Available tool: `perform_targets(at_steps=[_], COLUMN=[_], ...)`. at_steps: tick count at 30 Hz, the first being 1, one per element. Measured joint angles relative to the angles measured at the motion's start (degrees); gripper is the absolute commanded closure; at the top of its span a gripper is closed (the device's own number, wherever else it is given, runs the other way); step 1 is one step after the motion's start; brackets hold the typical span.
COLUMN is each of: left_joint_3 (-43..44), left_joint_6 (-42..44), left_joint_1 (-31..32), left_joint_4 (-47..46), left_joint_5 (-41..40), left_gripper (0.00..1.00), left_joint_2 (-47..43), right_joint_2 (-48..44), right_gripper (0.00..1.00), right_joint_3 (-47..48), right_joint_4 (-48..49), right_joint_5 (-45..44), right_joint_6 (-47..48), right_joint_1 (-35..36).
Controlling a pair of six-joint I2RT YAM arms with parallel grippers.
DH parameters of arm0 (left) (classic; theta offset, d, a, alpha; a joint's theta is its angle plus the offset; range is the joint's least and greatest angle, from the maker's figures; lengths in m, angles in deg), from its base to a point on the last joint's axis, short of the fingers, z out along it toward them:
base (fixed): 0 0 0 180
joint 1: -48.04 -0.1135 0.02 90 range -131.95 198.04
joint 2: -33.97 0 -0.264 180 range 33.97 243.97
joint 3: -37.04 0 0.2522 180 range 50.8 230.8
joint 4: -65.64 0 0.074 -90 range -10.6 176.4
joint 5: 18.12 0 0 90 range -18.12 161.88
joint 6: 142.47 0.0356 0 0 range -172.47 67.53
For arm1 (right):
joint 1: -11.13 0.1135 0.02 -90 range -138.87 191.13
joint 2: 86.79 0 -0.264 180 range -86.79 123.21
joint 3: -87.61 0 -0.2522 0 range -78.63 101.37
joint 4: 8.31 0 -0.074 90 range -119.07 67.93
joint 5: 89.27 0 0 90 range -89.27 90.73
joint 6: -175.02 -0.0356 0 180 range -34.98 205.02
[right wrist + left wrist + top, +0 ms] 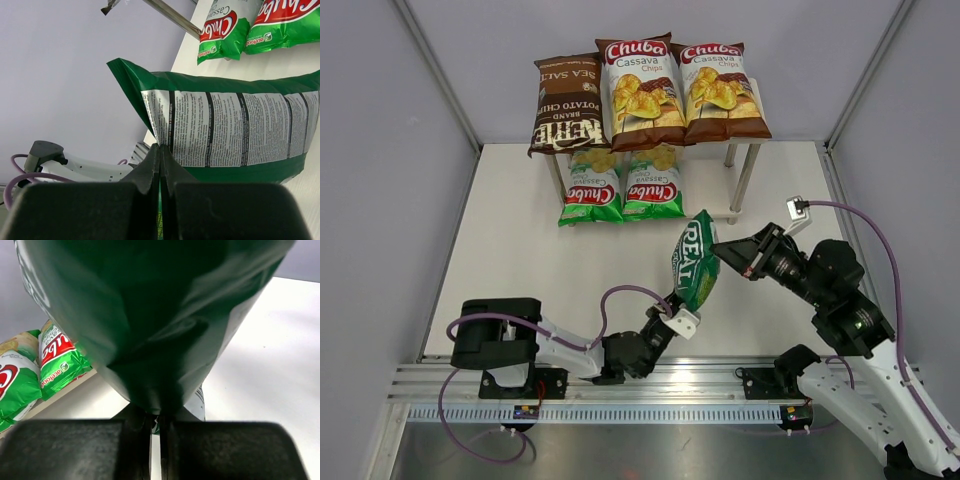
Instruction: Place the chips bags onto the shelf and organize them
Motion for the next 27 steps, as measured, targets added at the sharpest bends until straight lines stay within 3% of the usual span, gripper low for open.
perform_targets(at_steps=[2,3,5,6,15,21,27], left_joint_3=[0.22,0.24,0.35,0.35,1.77,9.88,11.39], left_joint_6=[0.39,0.79,1.55,2.10,14.51,26.23,30.60], left_joint_1=[0.00,0.04,0.13,0.26,1.92,2.23,2.51], left_joint_4=[-0.11,-0.04,0.20,0.66,1.33,1.42,1.49], left_joint_5=[-0.17,-0.35,-1.11,-1.55,-6.75,-9.51,-10.78], left_gripper=[1.00,1.00,1.00,1.00,1.00,1.00,1.00], left_joint_2=[-0.15,-0.31,-0.50,-0.57,0.15,7.30,9.07], right_joint_2=[-0.24,-0.31,-0.44,-0.42,5.42,9.03,8.31], right_gripper=[0.95,0.62,0.29,0.01,0.00,0.01,0.01], right_joint_3=[-0.02,0.00,0.17,1.05,16.13,15.61,10.54], right_joint_4=[0.02,-0.04,-0.44,-2.14,-18.99,-27.10,-28.57], right_joint_5=[-0.07,-0.13,-0.90,-1.49,-6.14,-7.02,-6.93], right_joint_6=[0.04,0.09,0.44,1.05,8.79,10.16,10.14], right_joint_1=[0.00,0.00,0.00,0.00,0.00,0.00,0.00])
